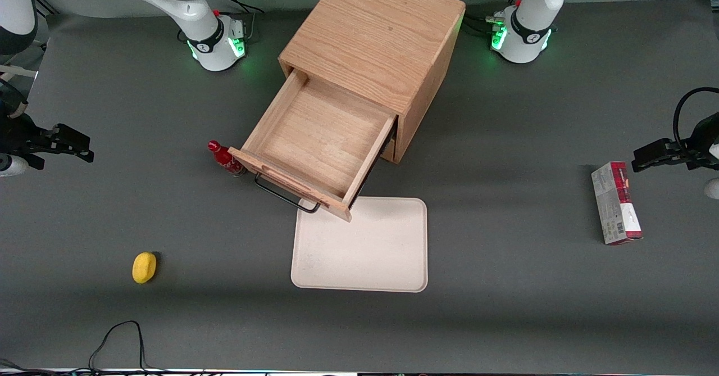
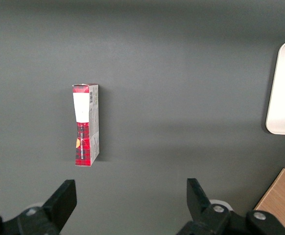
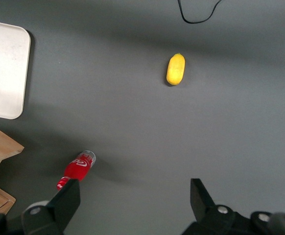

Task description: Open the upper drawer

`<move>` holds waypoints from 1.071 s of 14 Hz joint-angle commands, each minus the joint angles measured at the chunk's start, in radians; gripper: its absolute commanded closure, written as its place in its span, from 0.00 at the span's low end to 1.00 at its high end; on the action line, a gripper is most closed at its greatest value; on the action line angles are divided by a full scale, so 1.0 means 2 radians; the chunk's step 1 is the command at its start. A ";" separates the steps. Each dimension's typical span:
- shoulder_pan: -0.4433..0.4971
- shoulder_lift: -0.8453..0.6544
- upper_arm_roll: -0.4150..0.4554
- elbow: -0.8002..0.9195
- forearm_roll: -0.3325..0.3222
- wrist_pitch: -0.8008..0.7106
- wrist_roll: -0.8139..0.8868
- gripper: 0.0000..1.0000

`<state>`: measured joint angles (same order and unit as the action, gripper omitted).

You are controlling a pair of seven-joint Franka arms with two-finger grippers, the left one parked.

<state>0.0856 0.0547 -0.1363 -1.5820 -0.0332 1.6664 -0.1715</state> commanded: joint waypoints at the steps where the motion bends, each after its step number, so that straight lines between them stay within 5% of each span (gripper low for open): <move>1: -0.001 -0.006 0.003 -0.004 -0.013 0.001 0.029 0.00; 15: -0.002 -0.004 -0.005 -0.004 0.029 -0.026 0.031 0.00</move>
<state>0.0849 0.0554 -0.1446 -1.5843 0.0003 1.6249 -0.1277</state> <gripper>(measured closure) 0.000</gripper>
